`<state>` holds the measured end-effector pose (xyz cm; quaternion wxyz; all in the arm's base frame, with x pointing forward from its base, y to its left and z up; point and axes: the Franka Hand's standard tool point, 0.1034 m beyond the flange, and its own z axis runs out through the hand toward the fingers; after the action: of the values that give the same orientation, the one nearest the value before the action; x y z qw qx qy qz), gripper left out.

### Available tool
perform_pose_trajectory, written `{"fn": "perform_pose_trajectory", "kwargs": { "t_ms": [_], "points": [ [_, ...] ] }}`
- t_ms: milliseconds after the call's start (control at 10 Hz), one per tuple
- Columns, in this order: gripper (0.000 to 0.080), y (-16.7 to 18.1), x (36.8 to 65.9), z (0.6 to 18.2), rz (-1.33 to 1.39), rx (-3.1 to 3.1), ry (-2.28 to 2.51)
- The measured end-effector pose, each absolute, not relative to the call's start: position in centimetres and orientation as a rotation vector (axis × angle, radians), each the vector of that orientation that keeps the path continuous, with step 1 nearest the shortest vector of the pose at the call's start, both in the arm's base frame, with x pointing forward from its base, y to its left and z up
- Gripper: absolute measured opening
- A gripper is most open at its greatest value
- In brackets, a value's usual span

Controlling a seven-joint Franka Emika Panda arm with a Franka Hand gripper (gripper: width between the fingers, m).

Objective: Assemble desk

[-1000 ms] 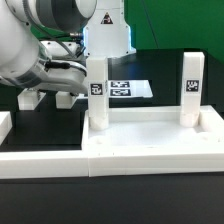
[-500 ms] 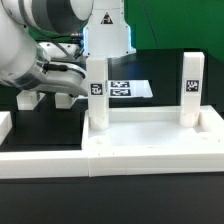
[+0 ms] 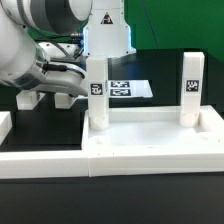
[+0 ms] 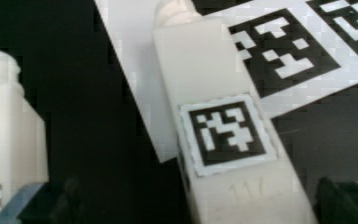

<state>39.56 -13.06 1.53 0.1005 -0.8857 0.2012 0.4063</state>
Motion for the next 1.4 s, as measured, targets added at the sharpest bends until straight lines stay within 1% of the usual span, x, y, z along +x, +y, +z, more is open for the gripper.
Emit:
{"fn": "perform_pose_trajectory", "kwargs": {
  "t_ms": [300, 500, 800, 1100, 1200, 1400],
  "points": [
    [0.0649, -13.06, 39.56, 1.53, 1.201, -2.617, 0.595],
    [0.0649, -12.85, 39.81, 2.07, 1.218, -2.599, 0.588],
    [0.0649, -13.28, 40.19, 2.44, 1.219, -2.575, 0.605],
    [0.0649, -13.28, 39.58, 1.84, 1.243, -2.533, 0.637],
    [0.0649, -13.33, 39.31, 1.96, 1.270, -2.508, 0.640],
    [0.0649, -13.26, 39.65, 1.94, 1.272, -2.509, 0.638]
  ]
}}
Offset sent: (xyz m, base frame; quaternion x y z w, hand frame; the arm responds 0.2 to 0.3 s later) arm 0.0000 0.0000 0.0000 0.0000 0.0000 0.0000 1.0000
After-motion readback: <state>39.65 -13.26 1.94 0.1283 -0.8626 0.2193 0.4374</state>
